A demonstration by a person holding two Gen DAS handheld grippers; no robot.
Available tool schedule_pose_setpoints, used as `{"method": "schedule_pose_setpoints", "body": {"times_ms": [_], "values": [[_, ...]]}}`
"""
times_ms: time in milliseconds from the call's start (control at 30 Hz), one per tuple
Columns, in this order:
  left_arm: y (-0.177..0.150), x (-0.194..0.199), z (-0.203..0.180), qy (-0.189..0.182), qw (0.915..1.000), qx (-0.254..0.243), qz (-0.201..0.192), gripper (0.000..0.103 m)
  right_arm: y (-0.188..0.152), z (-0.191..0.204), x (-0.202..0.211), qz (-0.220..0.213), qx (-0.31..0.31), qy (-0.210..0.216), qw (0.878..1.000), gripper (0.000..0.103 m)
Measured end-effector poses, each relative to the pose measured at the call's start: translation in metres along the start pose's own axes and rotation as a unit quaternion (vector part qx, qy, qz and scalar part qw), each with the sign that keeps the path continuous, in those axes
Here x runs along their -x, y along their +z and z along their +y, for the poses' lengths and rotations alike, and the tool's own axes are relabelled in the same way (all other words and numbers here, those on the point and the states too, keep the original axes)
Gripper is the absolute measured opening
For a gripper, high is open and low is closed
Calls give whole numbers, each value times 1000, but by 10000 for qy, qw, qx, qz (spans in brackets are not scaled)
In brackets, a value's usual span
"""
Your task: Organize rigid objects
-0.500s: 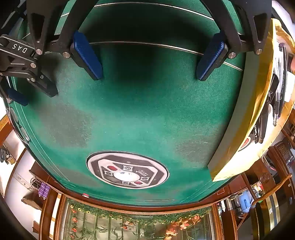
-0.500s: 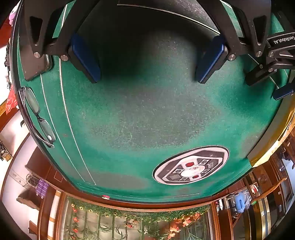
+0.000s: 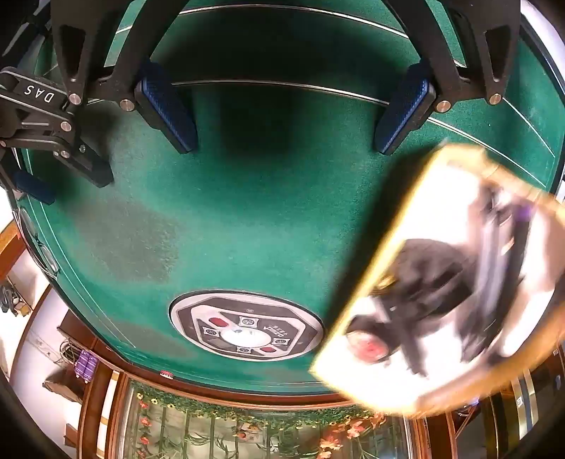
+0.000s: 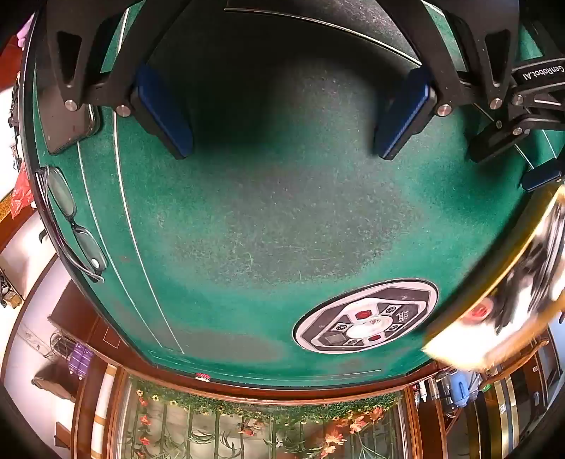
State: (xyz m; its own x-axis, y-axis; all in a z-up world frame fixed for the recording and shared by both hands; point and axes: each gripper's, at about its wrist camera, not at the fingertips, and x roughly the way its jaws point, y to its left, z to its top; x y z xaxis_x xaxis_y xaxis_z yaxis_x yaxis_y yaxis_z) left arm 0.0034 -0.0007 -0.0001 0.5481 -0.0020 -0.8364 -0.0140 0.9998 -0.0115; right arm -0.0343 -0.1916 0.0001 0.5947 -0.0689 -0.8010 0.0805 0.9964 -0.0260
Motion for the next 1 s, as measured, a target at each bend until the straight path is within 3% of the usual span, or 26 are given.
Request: {"method": "schedule_pose_setpoints", "body": {"times_ms": [1000], "values": [[-10,6,0,81,9998,153,-29,103,1,-1,0,-8,-1,3,10000,103]]}}
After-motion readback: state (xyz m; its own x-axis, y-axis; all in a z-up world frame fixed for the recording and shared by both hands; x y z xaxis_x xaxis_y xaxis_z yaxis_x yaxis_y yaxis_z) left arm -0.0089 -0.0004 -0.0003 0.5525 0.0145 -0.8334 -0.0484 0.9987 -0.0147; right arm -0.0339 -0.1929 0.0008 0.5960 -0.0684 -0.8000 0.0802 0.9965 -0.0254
